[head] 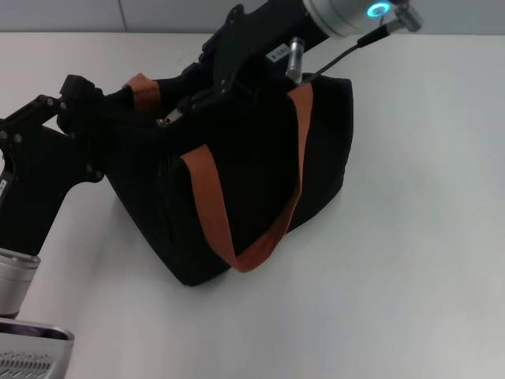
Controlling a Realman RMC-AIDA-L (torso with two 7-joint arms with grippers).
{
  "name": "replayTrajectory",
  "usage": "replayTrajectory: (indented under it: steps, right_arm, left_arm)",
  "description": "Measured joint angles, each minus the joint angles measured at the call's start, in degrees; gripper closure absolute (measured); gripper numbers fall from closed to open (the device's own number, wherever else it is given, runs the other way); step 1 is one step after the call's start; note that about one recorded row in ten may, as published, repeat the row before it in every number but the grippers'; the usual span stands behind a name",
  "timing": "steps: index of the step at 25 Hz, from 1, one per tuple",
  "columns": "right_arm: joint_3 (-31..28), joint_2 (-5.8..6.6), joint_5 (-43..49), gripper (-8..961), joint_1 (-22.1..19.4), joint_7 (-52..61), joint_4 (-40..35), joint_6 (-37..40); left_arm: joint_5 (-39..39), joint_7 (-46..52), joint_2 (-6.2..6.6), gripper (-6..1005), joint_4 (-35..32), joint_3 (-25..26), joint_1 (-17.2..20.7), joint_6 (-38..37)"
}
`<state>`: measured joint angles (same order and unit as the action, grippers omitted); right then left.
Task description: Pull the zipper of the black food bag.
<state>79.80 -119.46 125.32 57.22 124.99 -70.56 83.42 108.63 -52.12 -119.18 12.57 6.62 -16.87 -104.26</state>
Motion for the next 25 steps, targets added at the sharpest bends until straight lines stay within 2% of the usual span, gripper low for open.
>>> replayTrajectory:
  steps: [9,14,25]
  right_arm:
    - [3.34,-0.16,0.36,531,2.33,-1.71,4.4,-2.67]
    - [3.5,-0.16,0.42,548,2.95,-2.18,5.54,-3.84]
    - [4.14,-0.15,0.45,788,3.06,-3.22,5.88,-5.01]
  left_arm:
    - [0.01,0.0,-0.01,957,0.09,-0.03,0.05,0.01]
    - [0.1,0.0,-0.01,956,0.09,-0.09,0.08,-0.03]
    - [0.17,0.0,0.0,954,0.09,-0.34,0.08,-0.15]
